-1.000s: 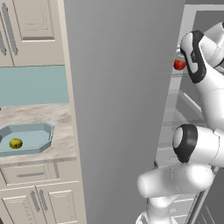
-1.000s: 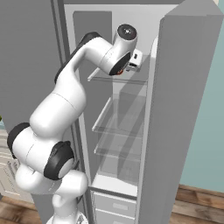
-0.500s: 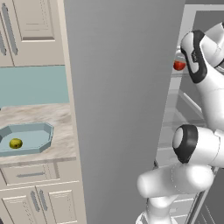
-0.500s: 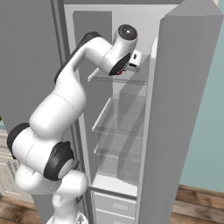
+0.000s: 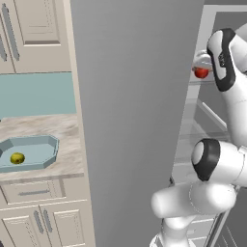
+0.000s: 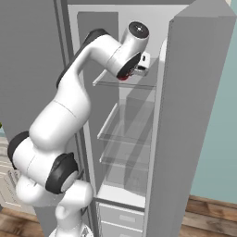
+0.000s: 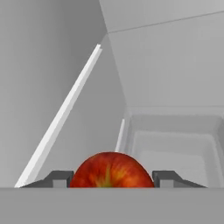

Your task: Pick the apple and pear from the fridge and place them inside the tupperware on the counter.

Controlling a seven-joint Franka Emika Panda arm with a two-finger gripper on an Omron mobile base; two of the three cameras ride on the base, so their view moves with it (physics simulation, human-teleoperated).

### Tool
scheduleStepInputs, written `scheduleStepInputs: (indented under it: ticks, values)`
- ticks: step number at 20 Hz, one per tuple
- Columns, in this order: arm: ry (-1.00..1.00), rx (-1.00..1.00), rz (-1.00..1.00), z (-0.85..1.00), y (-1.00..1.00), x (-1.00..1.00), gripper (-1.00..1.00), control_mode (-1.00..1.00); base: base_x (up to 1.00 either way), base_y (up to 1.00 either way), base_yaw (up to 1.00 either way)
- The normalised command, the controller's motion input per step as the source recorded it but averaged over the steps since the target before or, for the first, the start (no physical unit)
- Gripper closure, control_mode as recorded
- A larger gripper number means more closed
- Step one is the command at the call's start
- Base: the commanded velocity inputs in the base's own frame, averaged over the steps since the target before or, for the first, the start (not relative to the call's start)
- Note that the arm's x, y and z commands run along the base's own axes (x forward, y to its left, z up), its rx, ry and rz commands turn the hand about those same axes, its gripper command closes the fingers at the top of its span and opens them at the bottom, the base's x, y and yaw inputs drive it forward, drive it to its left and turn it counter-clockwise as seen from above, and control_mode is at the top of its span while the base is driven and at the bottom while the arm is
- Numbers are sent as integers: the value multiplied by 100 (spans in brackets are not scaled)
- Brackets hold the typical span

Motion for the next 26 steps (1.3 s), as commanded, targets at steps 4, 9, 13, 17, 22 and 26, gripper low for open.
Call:
scheduleStepInputs:
  ticks: [4,9,13,17,22,26]
  values:
    - [-23,0,-8,21,9,-88,100,-100,0,0,0]
    - [-27,0,-15,28,18,-96,100,-100,0,0,0]
    - [-4,0,-15,27,25,-85,100,-100,0,0,0]
    - [4,0,-11,30,38,-61,100,-100,0,0,0]
    - [8,0,-6,28,35,-54,100,-100,0,0,0]
    - [0,0,0,3,23,-61,100,-100,0,0,0]
